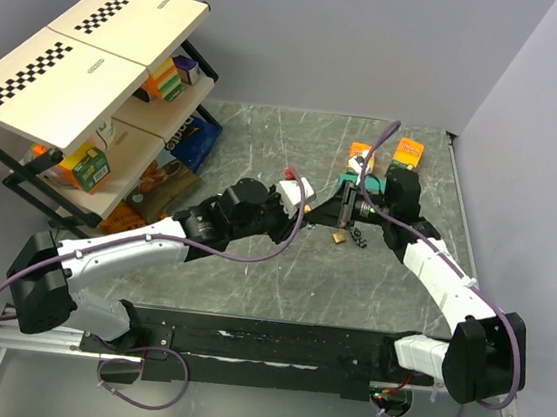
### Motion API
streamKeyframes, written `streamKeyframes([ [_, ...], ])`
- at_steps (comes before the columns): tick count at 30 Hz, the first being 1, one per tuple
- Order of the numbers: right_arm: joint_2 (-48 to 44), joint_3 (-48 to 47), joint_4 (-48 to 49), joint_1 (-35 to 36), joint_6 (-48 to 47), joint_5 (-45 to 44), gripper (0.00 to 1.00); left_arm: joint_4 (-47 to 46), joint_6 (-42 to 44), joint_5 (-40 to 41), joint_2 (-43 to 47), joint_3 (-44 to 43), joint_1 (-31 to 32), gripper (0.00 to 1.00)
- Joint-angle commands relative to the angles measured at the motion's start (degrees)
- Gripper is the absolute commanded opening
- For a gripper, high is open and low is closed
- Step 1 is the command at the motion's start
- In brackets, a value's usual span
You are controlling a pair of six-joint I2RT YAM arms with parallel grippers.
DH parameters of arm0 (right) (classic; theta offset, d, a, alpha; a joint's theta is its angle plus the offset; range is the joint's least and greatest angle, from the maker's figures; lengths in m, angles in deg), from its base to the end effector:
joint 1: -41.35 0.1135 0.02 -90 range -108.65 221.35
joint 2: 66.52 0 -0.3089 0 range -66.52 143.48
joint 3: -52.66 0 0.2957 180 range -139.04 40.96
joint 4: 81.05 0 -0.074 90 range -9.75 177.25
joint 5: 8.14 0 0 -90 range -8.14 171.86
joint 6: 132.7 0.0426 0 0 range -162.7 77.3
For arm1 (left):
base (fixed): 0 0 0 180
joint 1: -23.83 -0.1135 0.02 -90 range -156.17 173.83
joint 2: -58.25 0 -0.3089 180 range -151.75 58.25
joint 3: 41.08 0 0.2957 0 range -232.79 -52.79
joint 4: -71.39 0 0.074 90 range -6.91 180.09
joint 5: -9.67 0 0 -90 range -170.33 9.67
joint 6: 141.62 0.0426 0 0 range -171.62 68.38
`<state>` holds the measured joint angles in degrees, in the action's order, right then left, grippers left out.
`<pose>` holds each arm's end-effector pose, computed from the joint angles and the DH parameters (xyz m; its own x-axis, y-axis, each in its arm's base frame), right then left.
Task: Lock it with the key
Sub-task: Lock the lock.
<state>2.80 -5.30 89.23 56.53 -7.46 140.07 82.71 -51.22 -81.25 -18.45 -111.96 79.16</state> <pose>0.2712 0.1111 0.3096 -0.8048 0.0966 -0.5857 -0.5375 0.3000 0.7881 0.2011 -0.2920 0.3498 -0.1618 0.2463 -0.9556 0.8322 0.5545 0.0019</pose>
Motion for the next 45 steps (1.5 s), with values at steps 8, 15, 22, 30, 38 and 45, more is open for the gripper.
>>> streamKeyframes([
  [8,-1.90,-15.61,-20.77,-1.55,-31.00,-3.37,0.00,6.44,-4.71,-17.58,9.55,-2.70,-9.17,0.82],
  [15,-9.54,-15.97,-25.27,-0.07,-57.08,-15.40,0.00,17.41,-12.08,-43.87,4.82,-13.21,-24.11,0.81],
  [22,-14.12,-15.08,-26.14,4.24,-72.50,-19.20,0.00,9.22,-16.13,-59.28,2.34,-14.66,-26.15,0.71],
  [30,-14.05,-18.23,-34.46,7.58,-73.39,-12.88,0.00,14.62,8.34,-48.49,6.65,-13.43,-19.83,0.79],
  [38,-6.84,-24.22,-45.92,8.11,-59.53,3.73,0.00,12.51,51.33,-35.19,16.85,-2.45,-13.41,0.75],
  [45,-6.48,-21.51,-41.88,8.46,-49.23,10.42,0.00,9.96,66.73,-33.61,19.32,2.58,-9.02,0.67],
])
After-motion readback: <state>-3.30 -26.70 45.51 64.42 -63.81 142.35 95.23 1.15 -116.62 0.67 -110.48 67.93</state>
